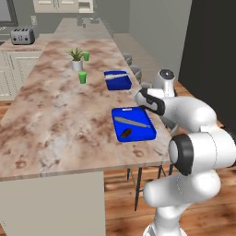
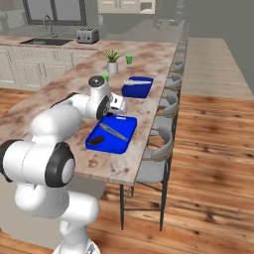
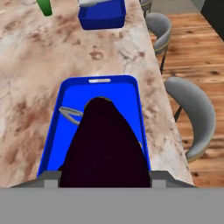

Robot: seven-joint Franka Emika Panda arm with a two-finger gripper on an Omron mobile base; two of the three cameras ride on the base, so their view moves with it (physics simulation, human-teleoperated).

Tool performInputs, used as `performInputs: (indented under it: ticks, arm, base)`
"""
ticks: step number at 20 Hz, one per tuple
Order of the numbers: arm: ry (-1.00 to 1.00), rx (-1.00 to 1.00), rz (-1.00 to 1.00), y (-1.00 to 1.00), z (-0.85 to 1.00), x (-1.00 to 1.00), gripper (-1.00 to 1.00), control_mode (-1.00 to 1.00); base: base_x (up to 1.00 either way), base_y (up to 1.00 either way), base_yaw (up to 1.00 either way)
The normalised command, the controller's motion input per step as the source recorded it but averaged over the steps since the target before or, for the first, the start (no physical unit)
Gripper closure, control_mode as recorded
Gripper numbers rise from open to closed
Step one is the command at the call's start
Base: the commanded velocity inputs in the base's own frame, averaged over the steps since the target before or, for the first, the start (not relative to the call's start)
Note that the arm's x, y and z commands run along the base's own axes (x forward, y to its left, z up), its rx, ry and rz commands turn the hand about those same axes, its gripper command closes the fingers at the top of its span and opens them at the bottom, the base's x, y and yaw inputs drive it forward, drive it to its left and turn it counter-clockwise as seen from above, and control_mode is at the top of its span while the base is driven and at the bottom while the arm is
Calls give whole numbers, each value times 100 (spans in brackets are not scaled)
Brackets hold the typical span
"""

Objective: Gather the eggplant and sweet potato from the fridge and place them on a tray on the dining counter. Then gather the steak and chicken drumstick from the fridge and place them on the other tray.

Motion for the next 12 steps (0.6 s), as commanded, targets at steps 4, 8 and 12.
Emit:
performInputs:
  ticks: [4, 8, 12]
  arm:
    - [0, 0, 0, 0, -24, 26, 100, -100]
    - [0, 0, 0, 0, -10, 23, 100, -100]
    - [0, 0, -2, -2, -9, 24, 100, -100]
  base:
    - [0, 0, 0]
    - [0, 0, 0]
    - [0, 0, 0]
